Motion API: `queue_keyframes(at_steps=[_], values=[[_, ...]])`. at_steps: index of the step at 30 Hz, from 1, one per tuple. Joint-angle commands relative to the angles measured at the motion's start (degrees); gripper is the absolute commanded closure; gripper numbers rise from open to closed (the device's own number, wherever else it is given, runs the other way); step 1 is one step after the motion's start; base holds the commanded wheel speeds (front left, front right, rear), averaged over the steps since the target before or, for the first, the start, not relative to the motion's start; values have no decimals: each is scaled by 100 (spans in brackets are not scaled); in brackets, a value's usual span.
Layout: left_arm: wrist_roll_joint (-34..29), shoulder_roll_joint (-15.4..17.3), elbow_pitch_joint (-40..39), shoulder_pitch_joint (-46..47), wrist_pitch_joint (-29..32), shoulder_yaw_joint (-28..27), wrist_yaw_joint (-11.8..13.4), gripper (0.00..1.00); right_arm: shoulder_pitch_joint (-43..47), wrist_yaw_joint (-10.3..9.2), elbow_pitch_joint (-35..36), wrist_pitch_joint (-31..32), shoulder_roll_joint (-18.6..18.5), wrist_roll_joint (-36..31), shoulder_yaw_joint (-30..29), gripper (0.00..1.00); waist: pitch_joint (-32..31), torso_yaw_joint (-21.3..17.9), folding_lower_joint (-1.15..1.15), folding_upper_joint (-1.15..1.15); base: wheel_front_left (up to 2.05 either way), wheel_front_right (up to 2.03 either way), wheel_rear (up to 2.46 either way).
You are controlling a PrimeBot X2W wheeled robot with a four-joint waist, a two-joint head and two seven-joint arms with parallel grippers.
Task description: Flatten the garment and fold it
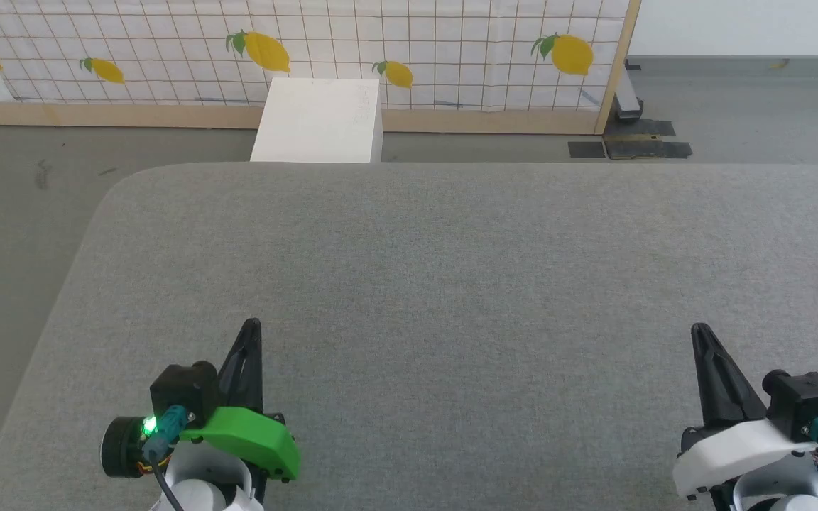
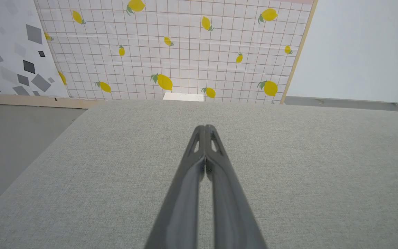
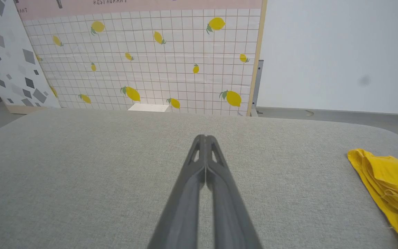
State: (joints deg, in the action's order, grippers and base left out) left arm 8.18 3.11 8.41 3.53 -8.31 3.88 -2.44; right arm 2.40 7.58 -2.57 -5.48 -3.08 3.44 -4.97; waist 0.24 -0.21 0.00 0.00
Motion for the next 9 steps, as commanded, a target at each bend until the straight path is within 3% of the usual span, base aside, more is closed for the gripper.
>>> queue_keyframes(at_steps=[1,9], values=[[-79,-11,-59,-93,34,-35,31,100,-78,-4,45,27,9,-63,35,100,-1,1,0,0,0,0,0],[-164,-12,-150,-123,127,-76,56,100,-97,-5,69,88,10,-96,89,100,-3,3,0,0,0,0,0]])
